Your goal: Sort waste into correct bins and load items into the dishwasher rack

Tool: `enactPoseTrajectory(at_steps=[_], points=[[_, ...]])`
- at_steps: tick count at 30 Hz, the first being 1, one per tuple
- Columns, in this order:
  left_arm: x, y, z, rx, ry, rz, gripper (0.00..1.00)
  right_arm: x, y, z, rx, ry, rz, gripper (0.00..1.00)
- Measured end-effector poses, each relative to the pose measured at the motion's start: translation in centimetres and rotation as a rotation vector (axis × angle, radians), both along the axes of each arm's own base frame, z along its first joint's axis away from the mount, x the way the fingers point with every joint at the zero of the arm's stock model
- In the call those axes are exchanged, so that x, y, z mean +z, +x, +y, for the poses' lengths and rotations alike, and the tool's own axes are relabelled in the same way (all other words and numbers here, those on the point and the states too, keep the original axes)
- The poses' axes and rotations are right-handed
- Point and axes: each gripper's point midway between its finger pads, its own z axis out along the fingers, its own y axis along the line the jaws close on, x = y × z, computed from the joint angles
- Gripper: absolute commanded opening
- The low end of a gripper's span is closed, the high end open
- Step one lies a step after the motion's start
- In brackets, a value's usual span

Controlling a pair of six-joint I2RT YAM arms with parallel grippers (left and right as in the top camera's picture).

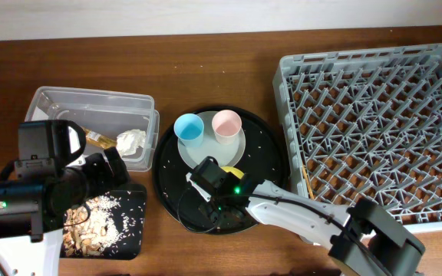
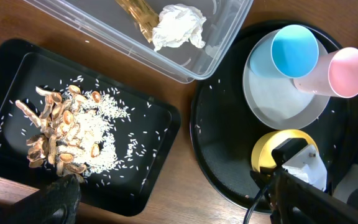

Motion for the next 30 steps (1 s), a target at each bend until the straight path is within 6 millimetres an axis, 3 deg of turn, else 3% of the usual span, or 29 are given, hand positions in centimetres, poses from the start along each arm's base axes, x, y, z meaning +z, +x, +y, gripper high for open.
enactPoseTrajectory(at_steps=[2, 3, 6, 7, 9, 10, 13, 15, 17, 18, 20, 21, 22, 26, 28, 30], points=[[0.0, 0.0, 0.0, 0.0, 0.0, 0.0, 0.99, 1.0, 0.0, -0.1, -0.001, 0.011, -0.014, 0.04], [0.0, 0.0, 0.0, 0.0, 0.0, 0.0, 0.99, 3.1, -0.2, -0.2, 0.002, 0.035, -0.02, 0.04], [0.0, 0.0, 0.0, 0.0, 0.0, -0.001, 0.99, 14.6, -0.6, -0.3, -0.005, 0.246, -0.149, 0.04], [0.0, 0.0, 0.0, 0.0, 0.0, 0.0, 0.99, 17.9, -0.7, -1.3, -0.024, 0.313, -0.189, 0.04], [0.0, 0.0, 0.0, 0.0, 0.0, 0.0, 0.99, 23.9, 1.0, -6.5, -0.159, 0.458, -0.265, 0.04], [0.0, 0.0, 0.0, -0.001, 0.0, 0.001, 0.99, 25.6, 2.6, -9.8, -0.247, 0.535, -0.256, 0.04], [0.0, 0.0, 0.1, 0.004, 0.003, 0.001, 0.99, 26.0, 8.5, -17.9, -0.459, 0.694, -0.199, 0.04], [0.0, 0.0, 0.2, 0.006, 0.003, 0.003, 0.99, 26.1, 12.0, -21.3, -0.435, 0.879, -0.167, 0.04], [0.0, -0.1, 0.1, 0.005, 0.003, 0.002, 0.99, 24.6, 16.2, -25.1, -0.37, 1.064, -0.152, 0.04], [0.0, 0.0, 0.2, 0.005, 0.004, -0.001, 0.99, 21.8, 17.9, -27.1, -0.403, 1.139, -0.077, 0.04], [0.1, 0.0, 0.2, 0.005, 0.004, -0.004, 0.99, 19.0, 20.7, -30.0, -0.396, 1.188, -0.097, 0.04], [0.1, 0.0, 0.1, 0.005, 0.003, -0.001, 0.99, 16.3, 21.5, -31.4, -0.46, 1.217, -0.035, 0.04], [0.1, 0.0, 0.2, 0.005, 0.004, -0.001, 0.99, 15.4, 21.3, -32.3, -0.467, 1.25, -0.007, 0.04], [0.1, 0.0, 0.2, 0.005, 0.004, -0.002, 0.99, 15.5, 21.0, -34.5, -0.534, 1.276, 0.013, 0.1], [0.1, 0.0, 0.1, 0.005, 0.003, -0.002, 0.99, 14.4, 21.0, -37.4, -0.663, 1.286, 0.032, 0.38], [0.1, 0.0, 0.1, 0.005, 0.003, -0.002, 0.99, 13.7, 20.2, -41.2, -0.8, 1.311, 0.042, 0.46]])
